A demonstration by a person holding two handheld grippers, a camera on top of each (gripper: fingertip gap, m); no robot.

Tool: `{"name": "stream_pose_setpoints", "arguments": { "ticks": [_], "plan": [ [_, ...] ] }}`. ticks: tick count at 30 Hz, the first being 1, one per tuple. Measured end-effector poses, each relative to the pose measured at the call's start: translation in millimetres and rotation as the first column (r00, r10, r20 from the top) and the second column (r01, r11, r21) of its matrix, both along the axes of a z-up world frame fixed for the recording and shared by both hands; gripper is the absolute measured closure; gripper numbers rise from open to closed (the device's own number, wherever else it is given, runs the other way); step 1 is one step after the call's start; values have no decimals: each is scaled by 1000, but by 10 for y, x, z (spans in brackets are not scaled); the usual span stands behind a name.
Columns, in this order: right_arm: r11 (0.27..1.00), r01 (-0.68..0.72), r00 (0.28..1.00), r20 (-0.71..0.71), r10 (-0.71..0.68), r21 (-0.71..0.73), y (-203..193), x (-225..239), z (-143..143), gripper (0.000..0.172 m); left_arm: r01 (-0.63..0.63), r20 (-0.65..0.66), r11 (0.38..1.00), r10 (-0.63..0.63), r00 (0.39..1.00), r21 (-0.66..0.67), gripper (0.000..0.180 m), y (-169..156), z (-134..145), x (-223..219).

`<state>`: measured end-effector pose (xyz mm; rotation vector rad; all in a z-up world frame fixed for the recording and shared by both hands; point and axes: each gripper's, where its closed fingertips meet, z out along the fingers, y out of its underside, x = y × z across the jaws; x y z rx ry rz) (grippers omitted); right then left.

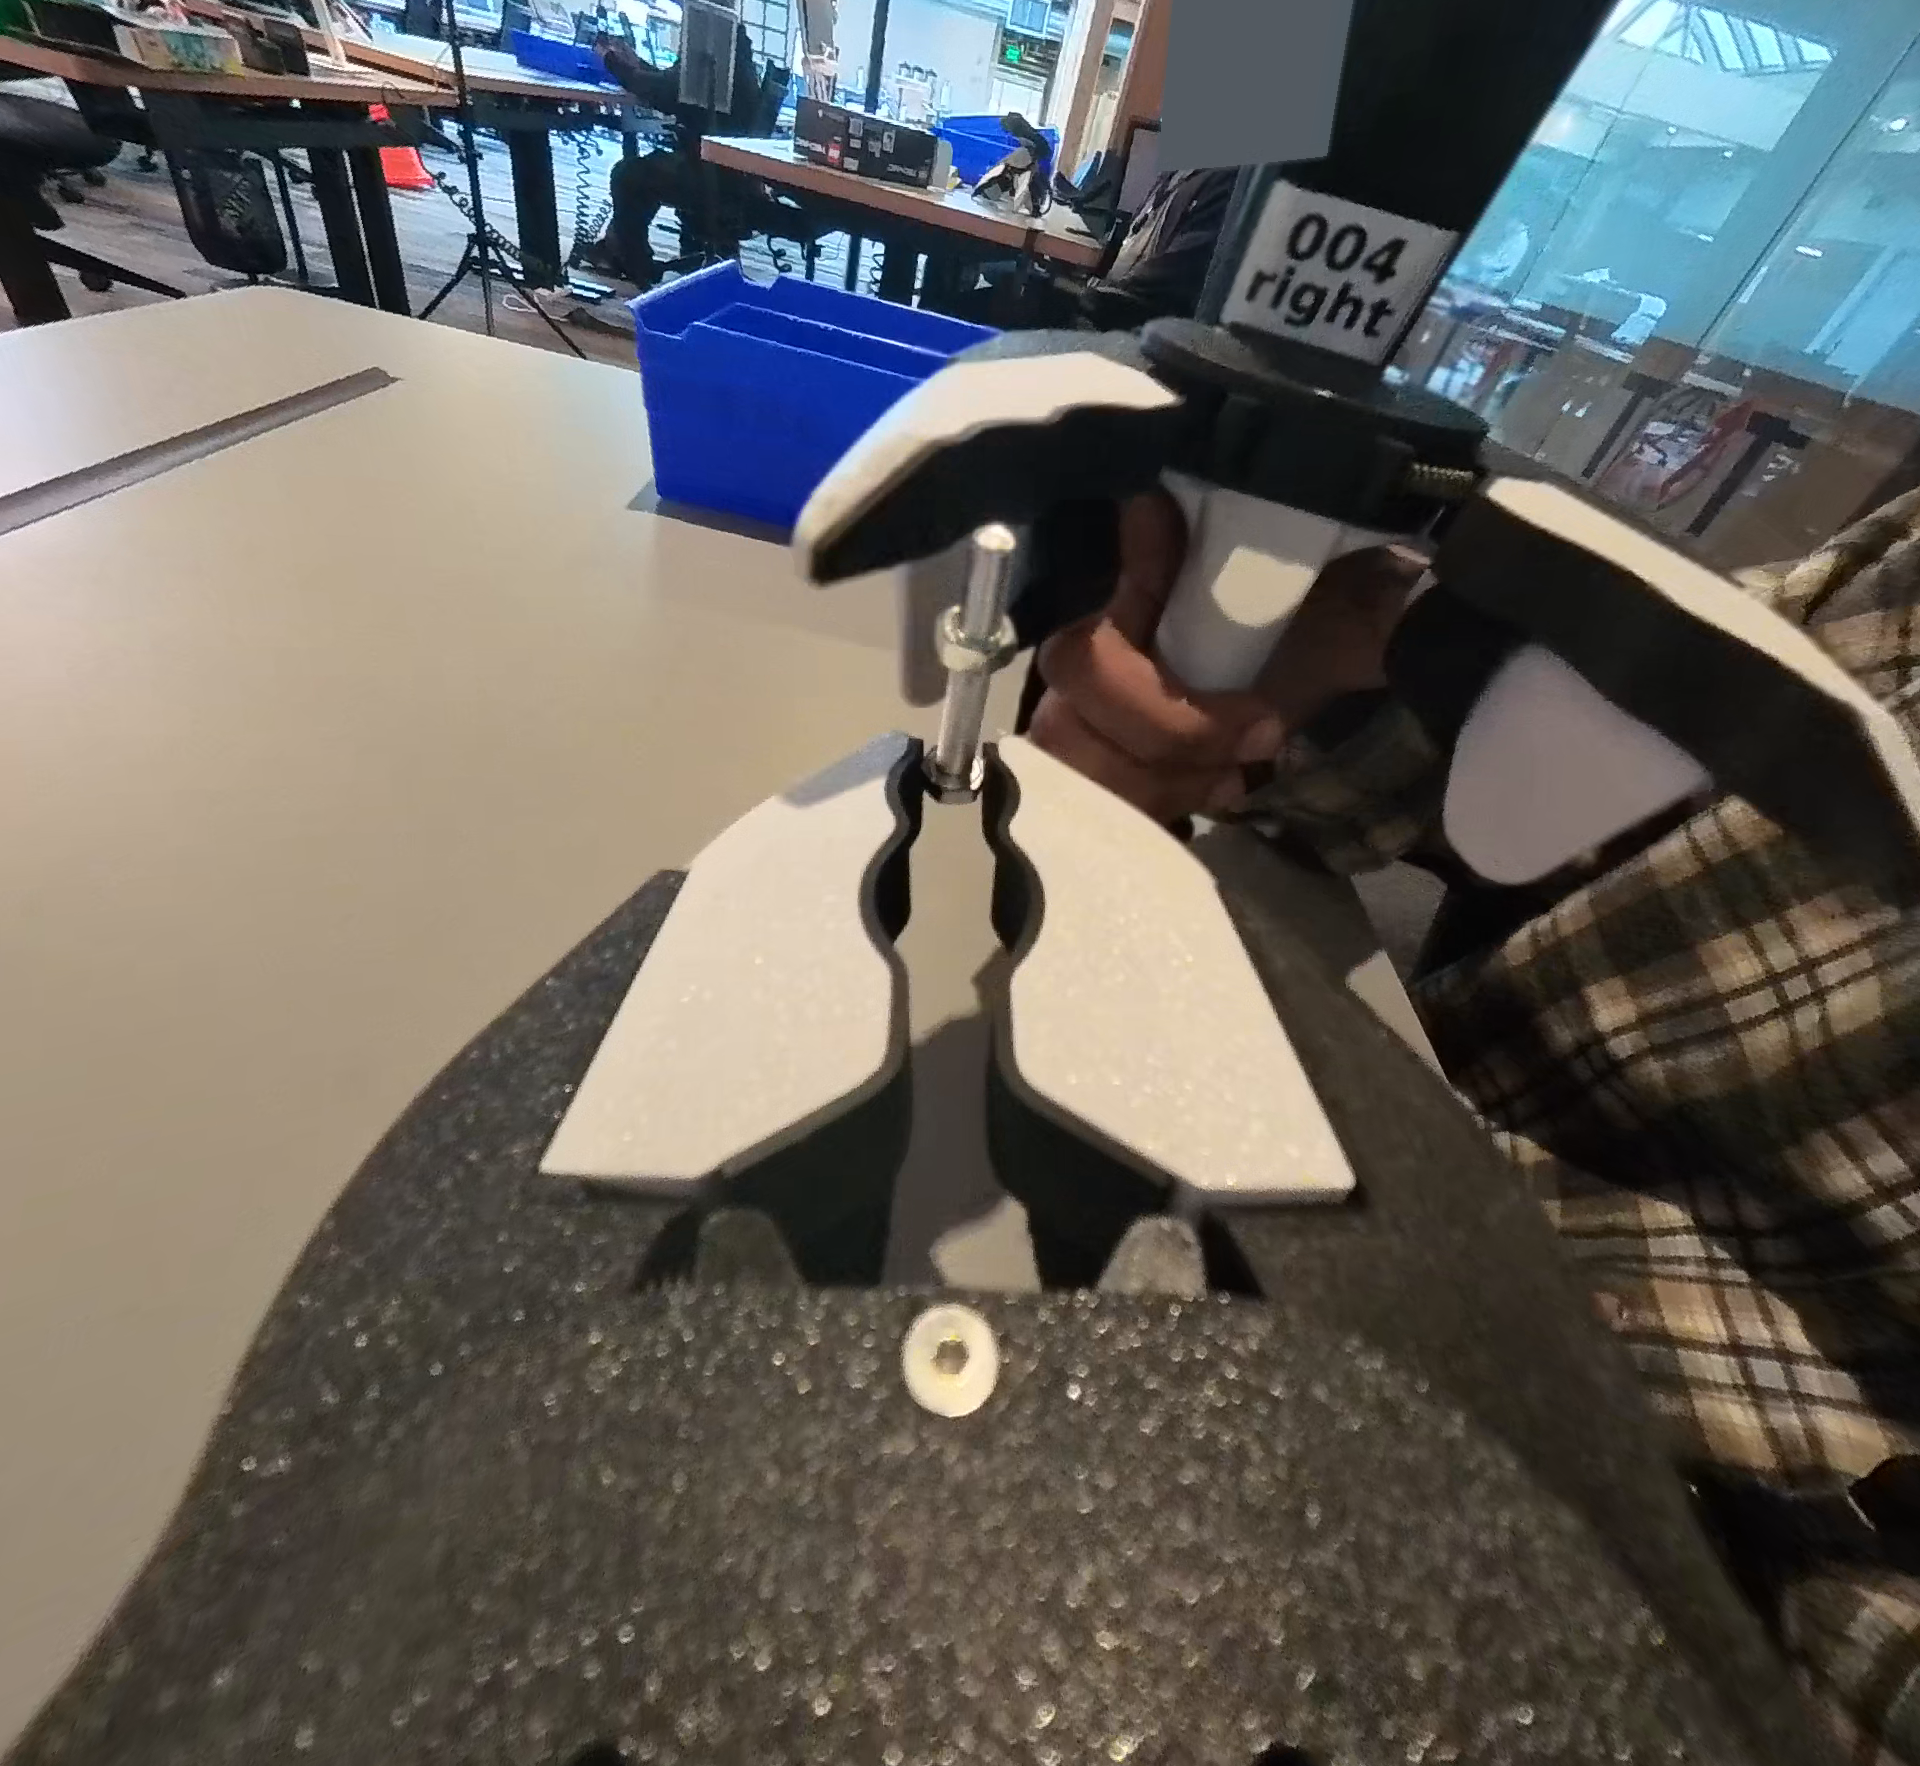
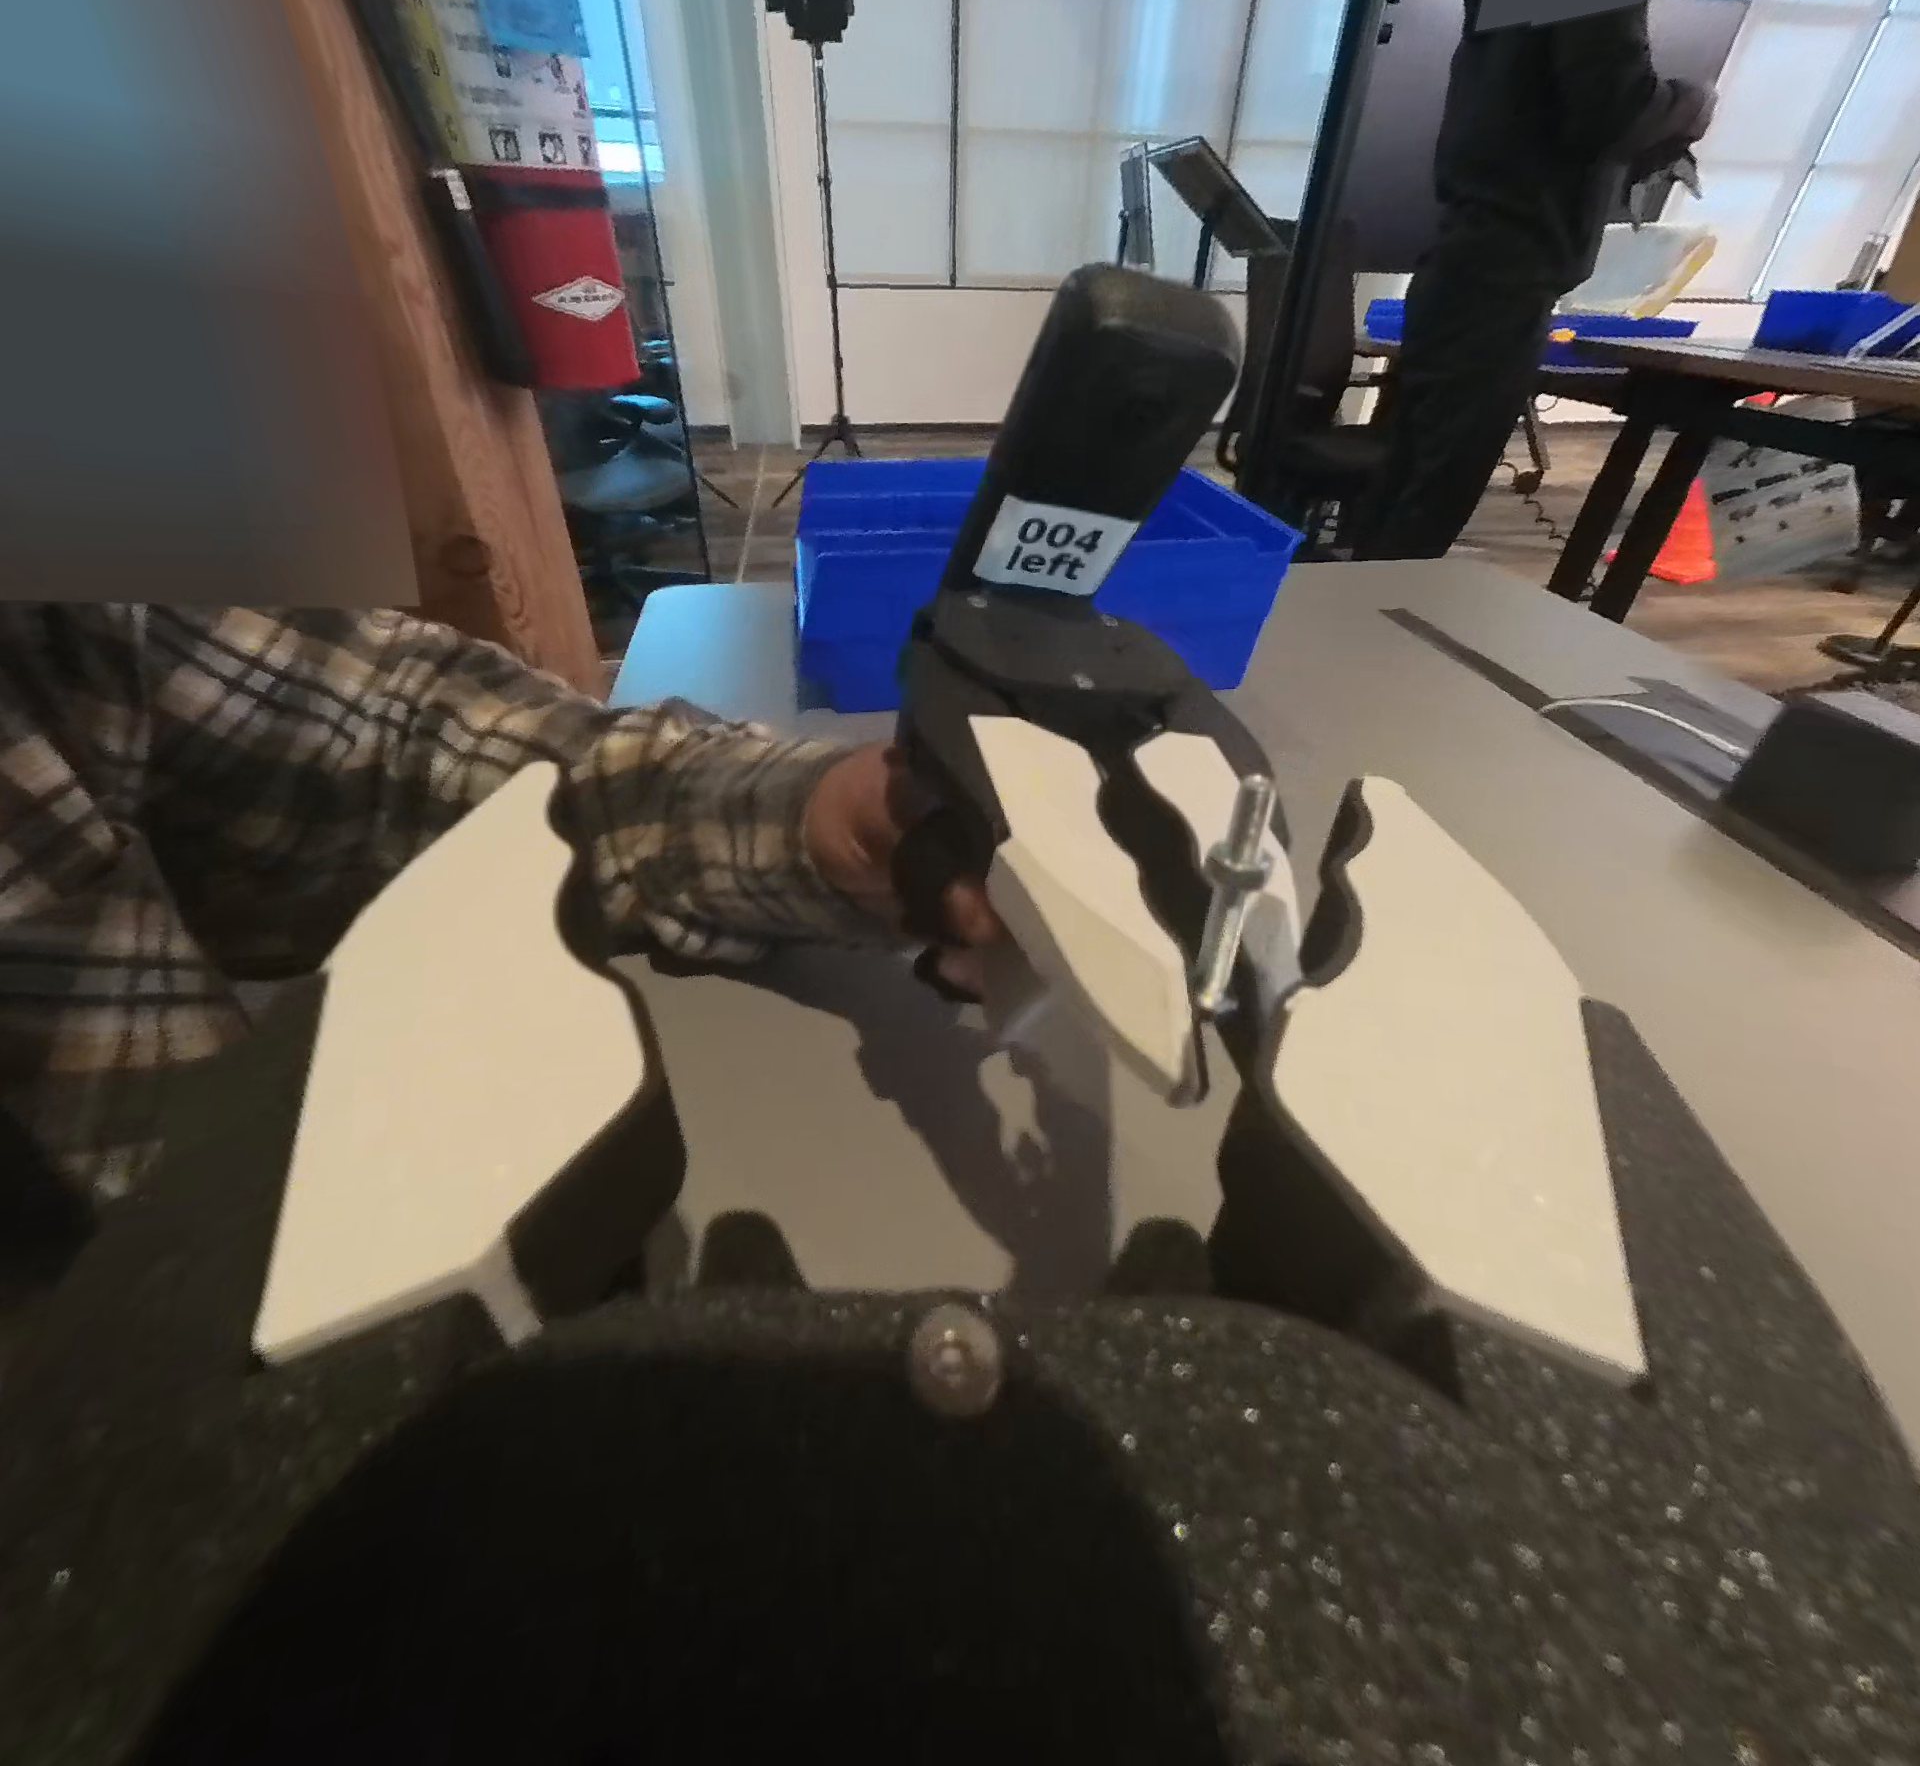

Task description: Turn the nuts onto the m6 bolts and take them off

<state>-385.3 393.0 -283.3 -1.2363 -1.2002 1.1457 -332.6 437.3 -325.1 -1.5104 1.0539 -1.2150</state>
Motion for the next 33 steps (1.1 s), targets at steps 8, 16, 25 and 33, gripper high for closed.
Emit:
{"name": "stream_pose_setpoints", "arguments": {
  "ticks": [8,16,25,33],
  "plan": [
    [999,33,999,14,-33,-30,-37,206,-18,46,-14,5,1000,14,1000,-5,170,37,15,-52],
    [994,104,994,51,-102,-46,336,217,47,118,2,-35,1000,-1,999,20,170,-14,-32,6],
    [994,96,991,98,-91,-49,416,176,-74,155,19,-62,999,-17,998,32,170,-51,-72,44],
    [988,148,986,81,-145,-43,367,486,202,167,34,-12,997,-34,999,63,118,-124,35,113]
  ]
}}
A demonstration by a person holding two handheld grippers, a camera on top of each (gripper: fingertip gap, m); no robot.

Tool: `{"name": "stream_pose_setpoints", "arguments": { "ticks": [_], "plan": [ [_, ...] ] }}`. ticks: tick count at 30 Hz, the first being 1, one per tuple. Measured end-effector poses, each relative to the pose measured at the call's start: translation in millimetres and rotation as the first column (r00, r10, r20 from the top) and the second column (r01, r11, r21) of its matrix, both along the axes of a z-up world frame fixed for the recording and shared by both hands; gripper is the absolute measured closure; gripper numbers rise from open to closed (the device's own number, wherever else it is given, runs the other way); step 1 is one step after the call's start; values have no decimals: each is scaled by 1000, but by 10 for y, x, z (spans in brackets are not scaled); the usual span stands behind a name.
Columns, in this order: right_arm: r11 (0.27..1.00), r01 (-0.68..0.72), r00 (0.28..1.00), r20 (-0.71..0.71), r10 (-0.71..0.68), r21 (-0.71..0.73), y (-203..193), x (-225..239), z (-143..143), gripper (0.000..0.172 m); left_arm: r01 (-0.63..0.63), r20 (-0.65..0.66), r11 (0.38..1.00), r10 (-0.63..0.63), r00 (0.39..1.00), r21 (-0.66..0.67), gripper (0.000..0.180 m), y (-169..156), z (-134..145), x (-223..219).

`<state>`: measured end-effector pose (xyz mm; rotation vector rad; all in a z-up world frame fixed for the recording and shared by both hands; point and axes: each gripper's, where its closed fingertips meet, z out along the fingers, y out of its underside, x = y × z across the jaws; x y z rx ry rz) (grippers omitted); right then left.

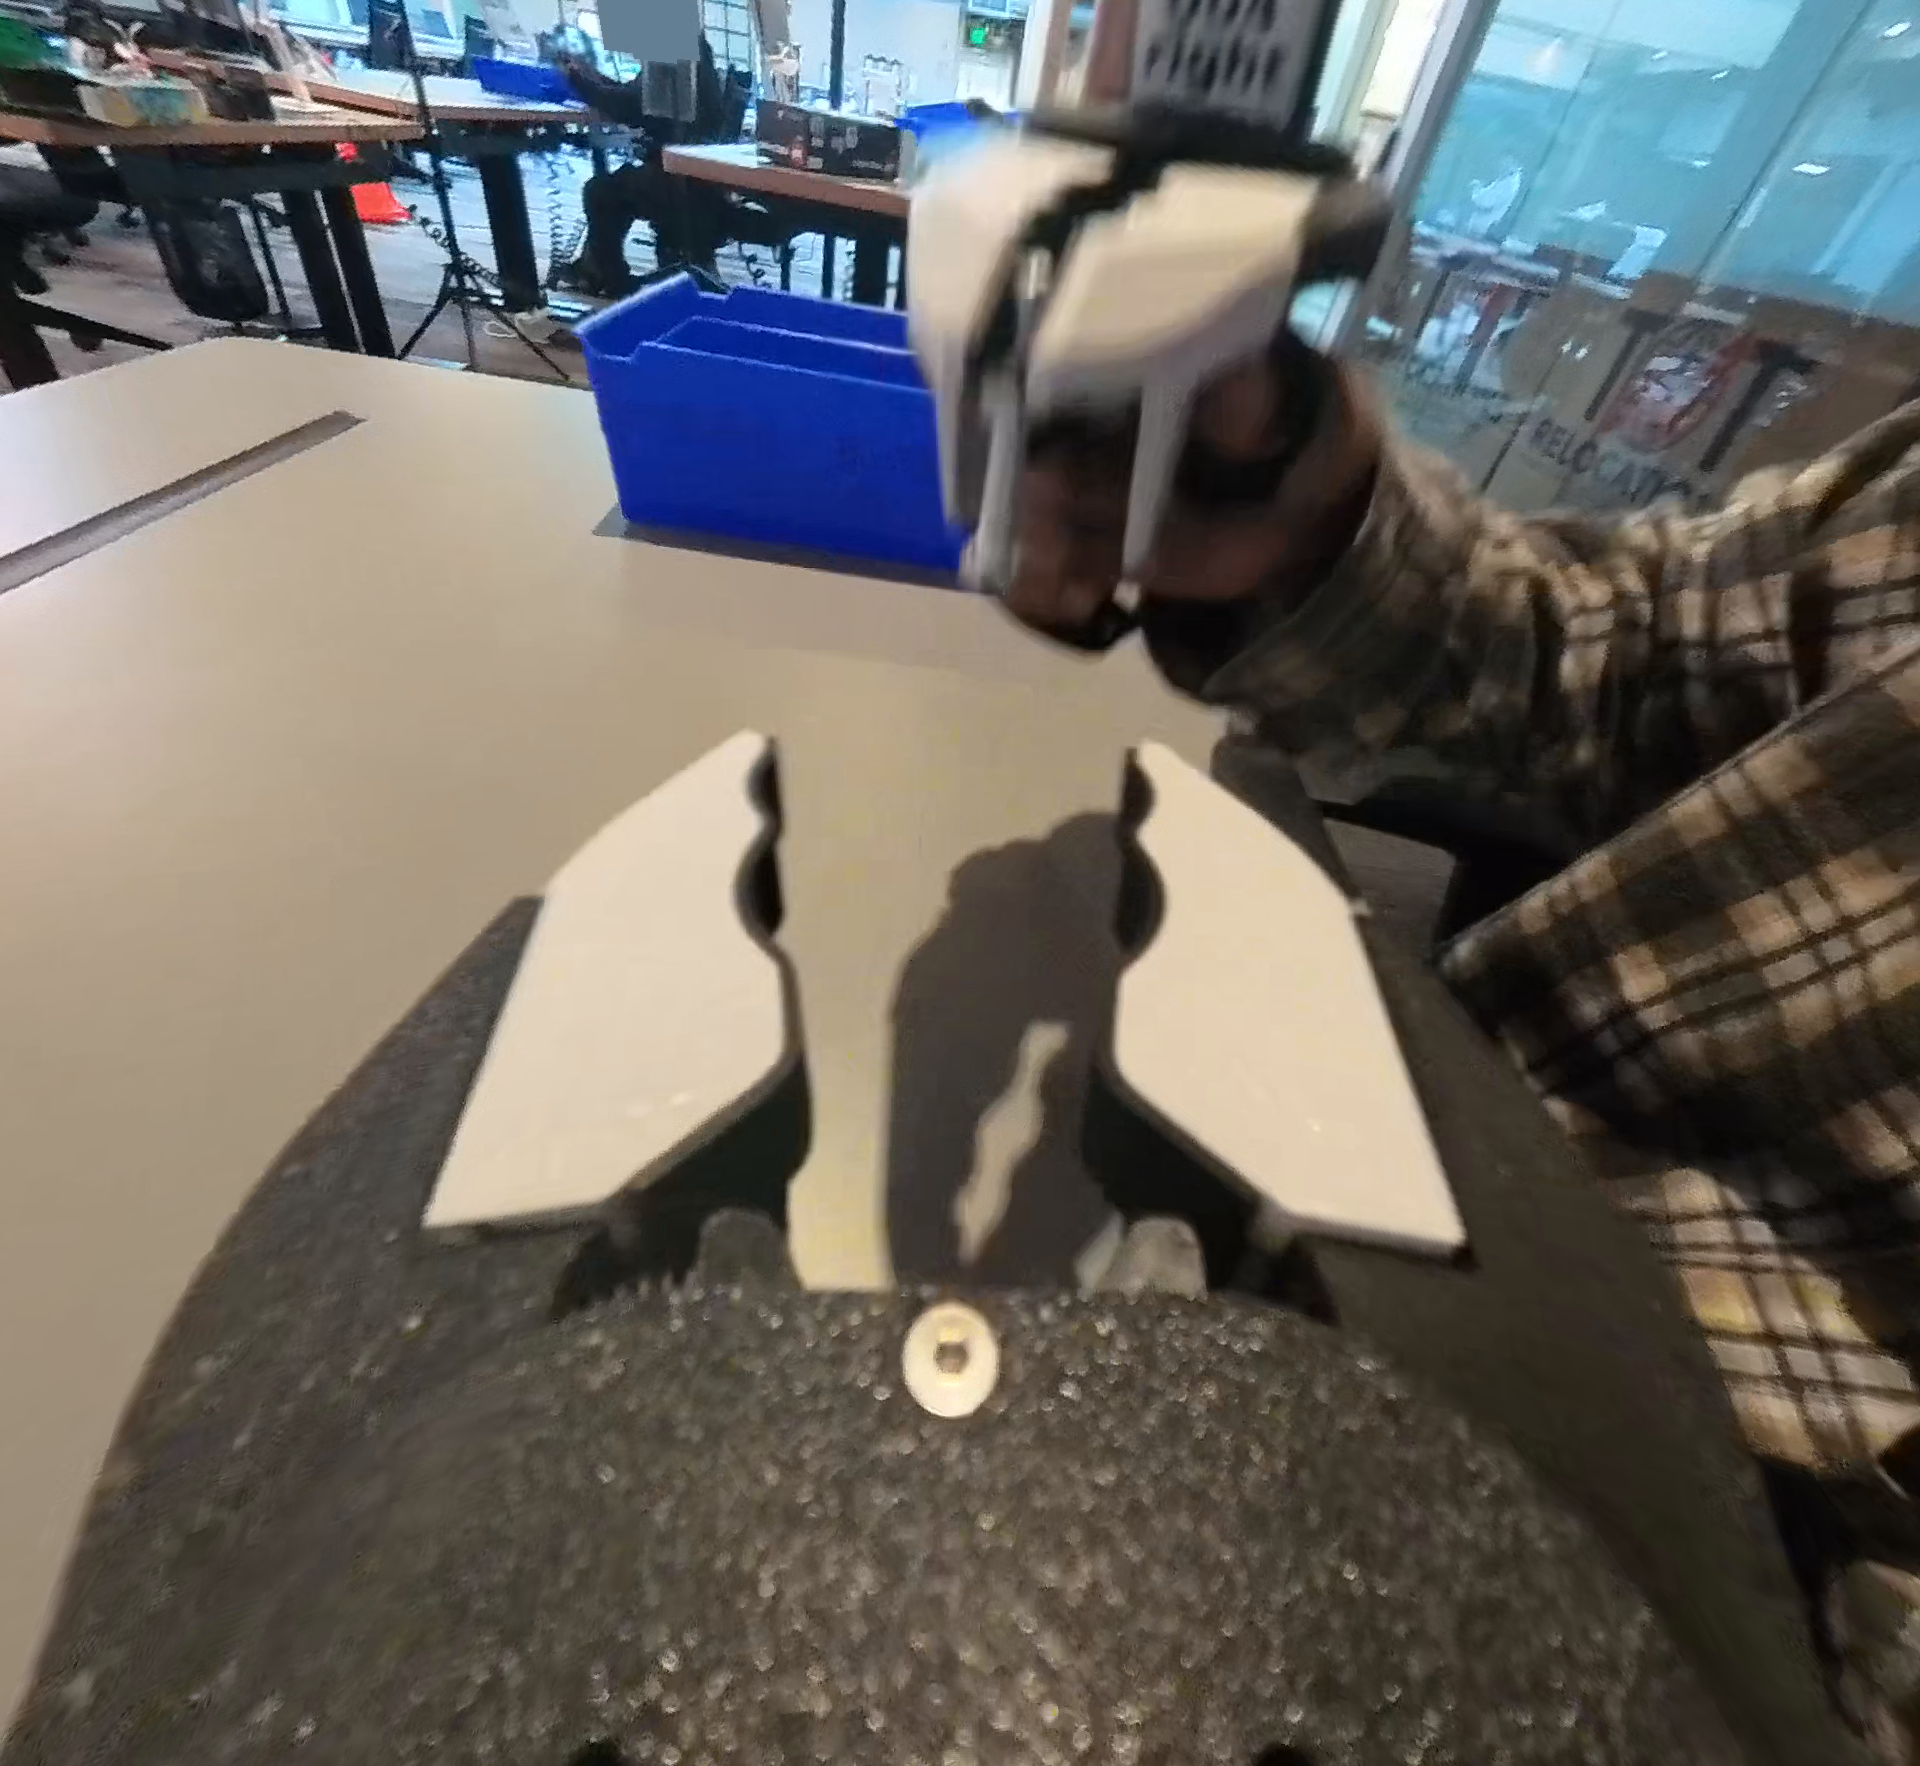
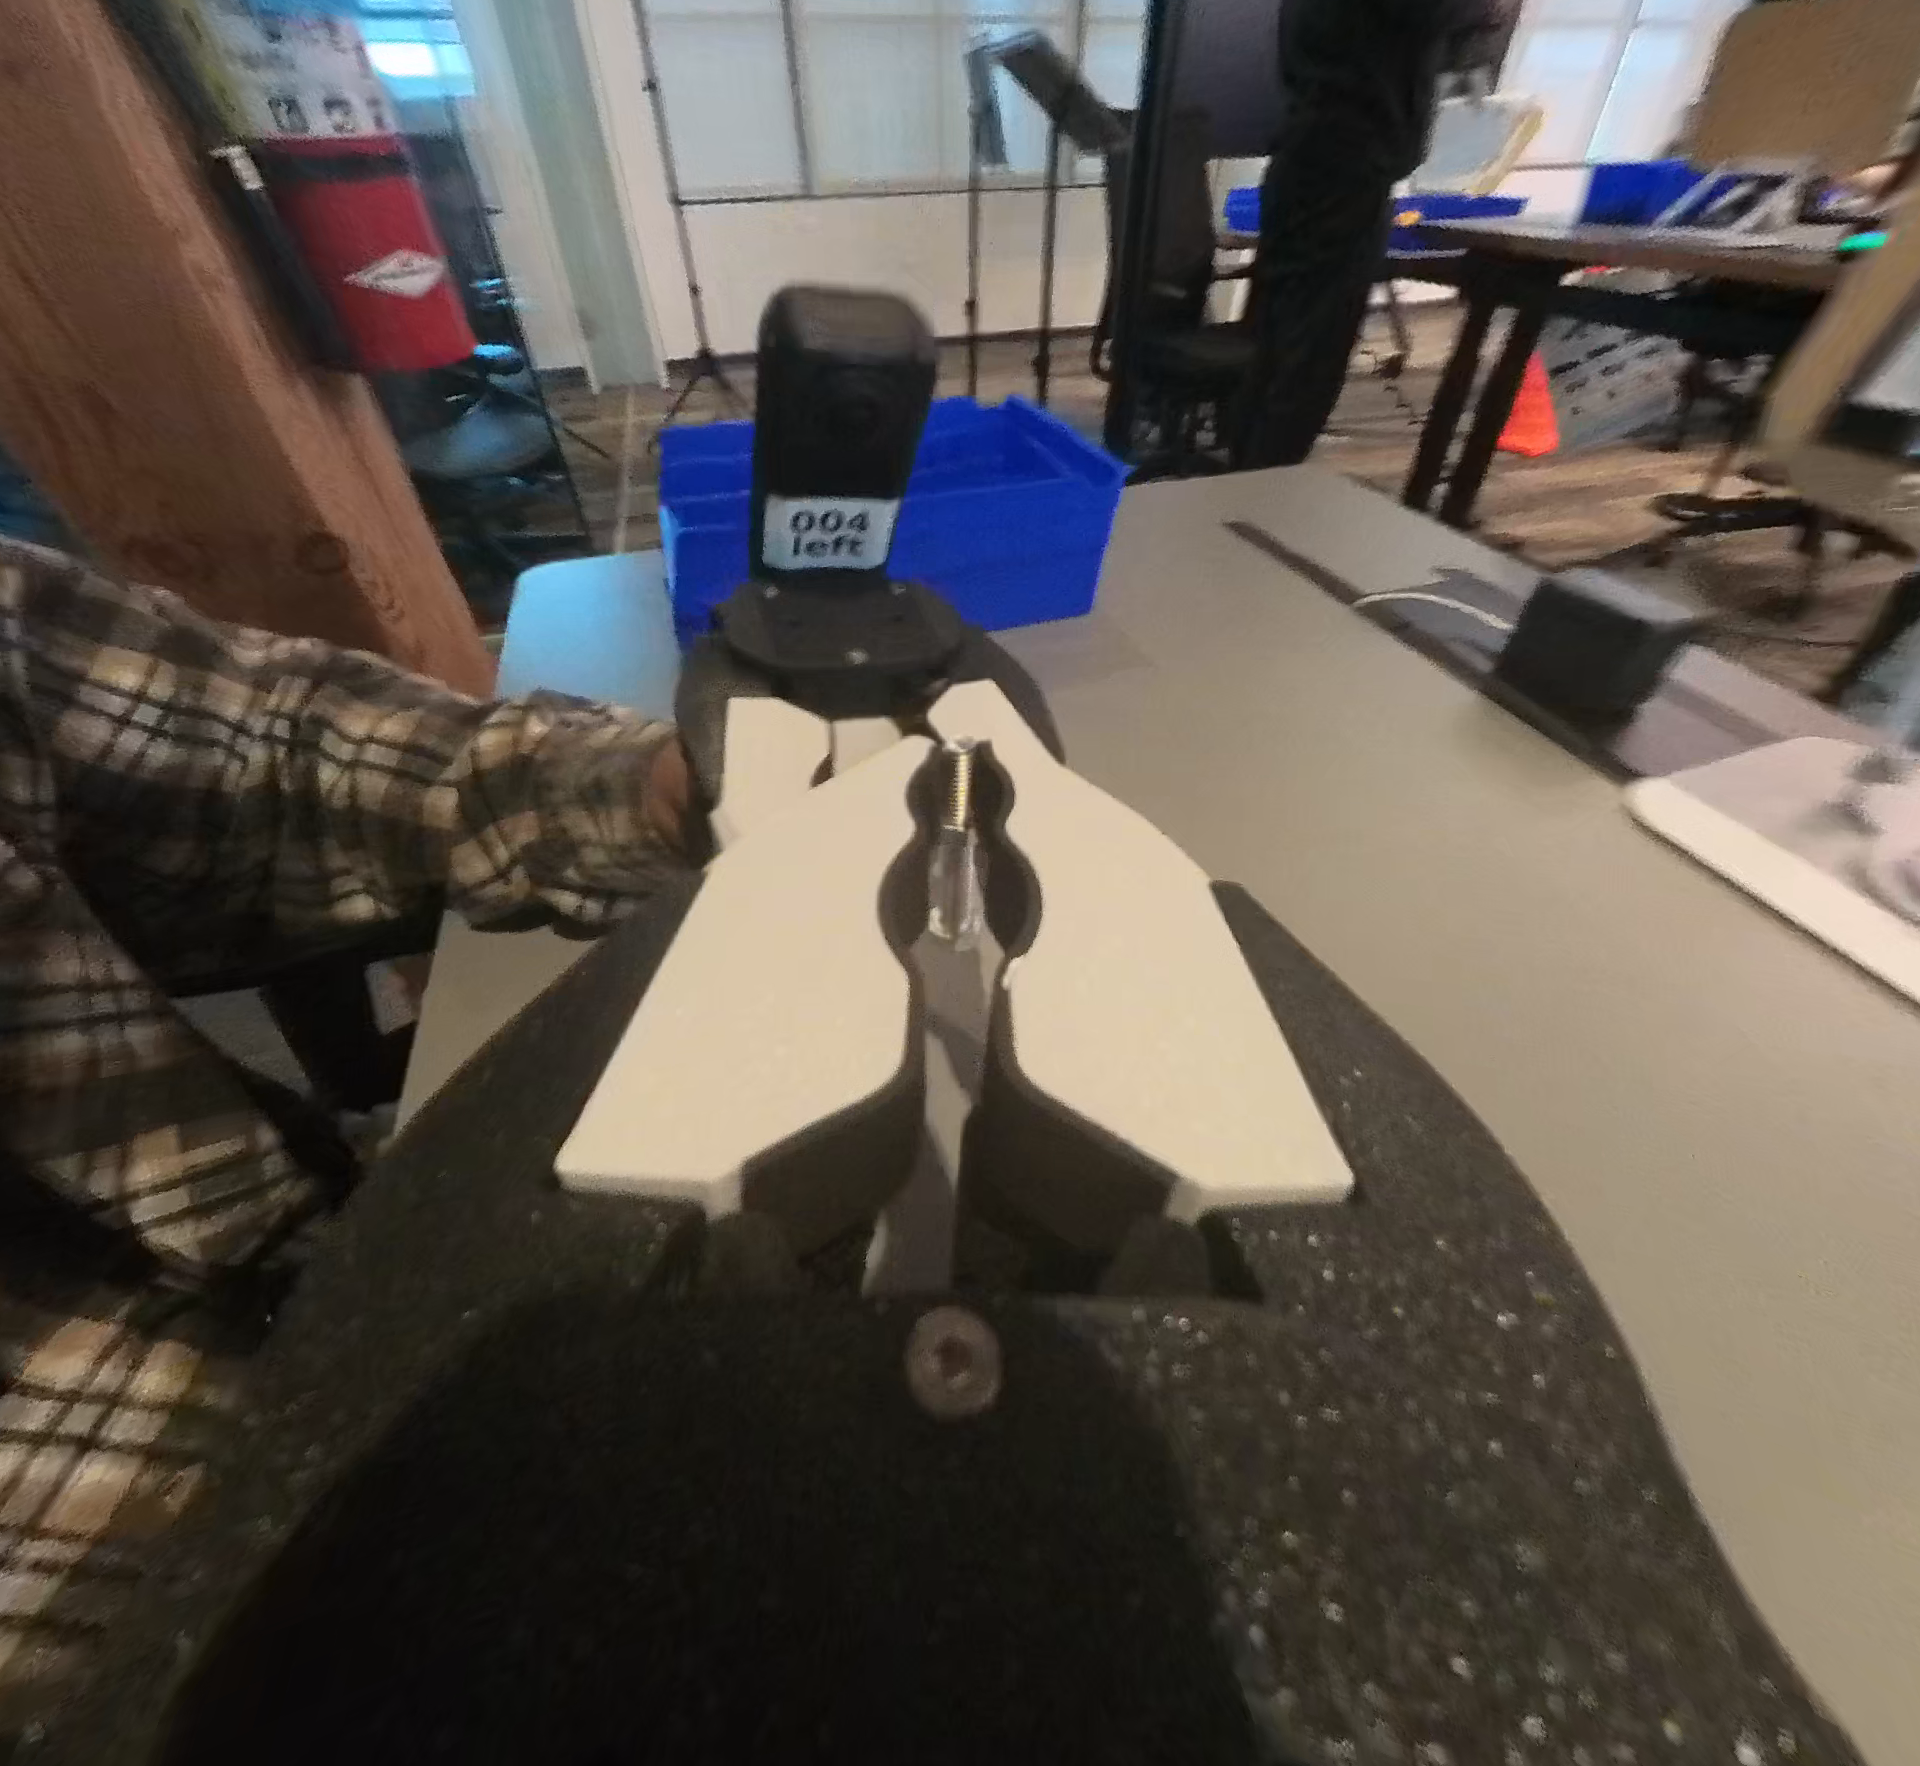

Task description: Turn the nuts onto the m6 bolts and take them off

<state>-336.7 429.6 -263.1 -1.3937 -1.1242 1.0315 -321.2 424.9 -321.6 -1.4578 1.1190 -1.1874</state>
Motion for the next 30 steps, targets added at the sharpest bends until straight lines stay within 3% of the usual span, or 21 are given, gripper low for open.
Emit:
{"name": "stream_pose_setpoints", "arguments": {
  "ticks": [3,4,7,10,12,16,22,26,30],
  "plan": [
    [979,203,978,48,-205,30,210,726,353,167,2,-31,1000,-2,1000,-8,96,-8,-91,72],
    [953,301,949,86,-302,33,325,1077,463,166,6,-36,1000,-7,999,-8,95,-20,-113,94],
    [800,598,765,259,-589,54,656,2311,595,167,35,-27,999,-34,999,9,100,-81,-101,133],
    [620,784,544,458,-703,20,811,3440,275,166,43,-8,998,-43,999,38,105,-113,-66,140],
    [533,844,471,566,-677,-65,826,3912,-132,166,41,-1,998,-41,999,53,108,-110,-66,137],
    [436,877,446,680,-582,-202,820,4271,-828,166,15,-16,998,-14,1000,58,109,-46,-137,117],
    [389,893,411,763,-500,-226,867,4413,-1348,165,-11,-28,998,13,1000,60,113,19,-184,93],
    [396,885,431,755,-494,-246,909,4384,-1428,148,-21,-27,998,22,999,57,115,39,-187,78],
    [404,899,403,685,-607,-171,1023,4408,-1046,127,-35,-15,997,36,999,63,116,56,-158,59]
  ]
}}
